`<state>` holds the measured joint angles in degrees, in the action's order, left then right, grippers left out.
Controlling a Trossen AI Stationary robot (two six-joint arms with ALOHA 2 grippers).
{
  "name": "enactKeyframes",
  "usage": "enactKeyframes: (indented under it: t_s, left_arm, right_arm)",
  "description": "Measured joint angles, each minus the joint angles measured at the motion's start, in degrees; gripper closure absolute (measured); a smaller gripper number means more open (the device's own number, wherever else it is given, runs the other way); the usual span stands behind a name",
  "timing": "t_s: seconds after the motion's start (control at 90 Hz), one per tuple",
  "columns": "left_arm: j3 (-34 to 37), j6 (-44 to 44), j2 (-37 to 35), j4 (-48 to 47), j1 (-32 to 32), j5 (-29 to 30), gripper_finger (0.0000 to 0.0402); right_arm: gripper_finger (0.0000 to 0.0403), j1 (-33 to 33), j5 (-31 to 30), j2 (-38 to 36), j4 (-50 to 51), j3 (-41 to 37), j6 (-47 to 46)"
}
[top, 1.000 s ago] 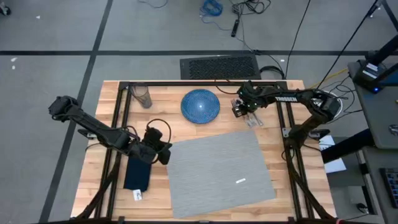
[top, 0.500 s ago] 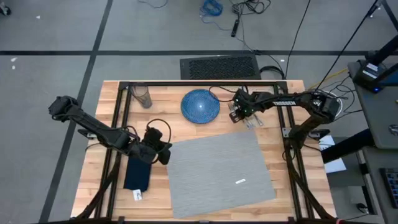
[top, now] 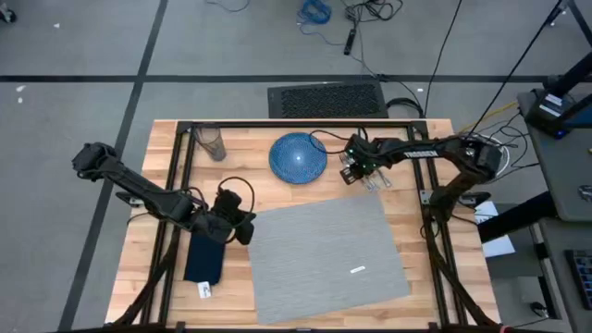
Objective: Set table place
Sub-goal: Put the silver fork on the blue table napkin
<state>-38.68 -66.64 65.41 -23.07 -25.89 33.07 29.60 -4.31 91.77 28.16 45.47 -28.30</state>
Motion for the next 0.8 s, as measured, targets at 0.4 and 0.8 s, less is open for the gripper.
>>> enactKeyframes:
  t_s: [0.4,0.8]
  left_arm:
    - [0.0,0.1,0.0,-0.1,0.0,-2.0,0.0402]
    - [0.0,4.3,-3.0,6.5,0.0,-5.9,0.0402]
  right_arm:
    - [0.0391,-0.2,1.7,1.4,-0.5,-0.2,-0.8]
    - [0.0401,-5.3,3.1,-9.9,0.9,-0.5,-4.7]
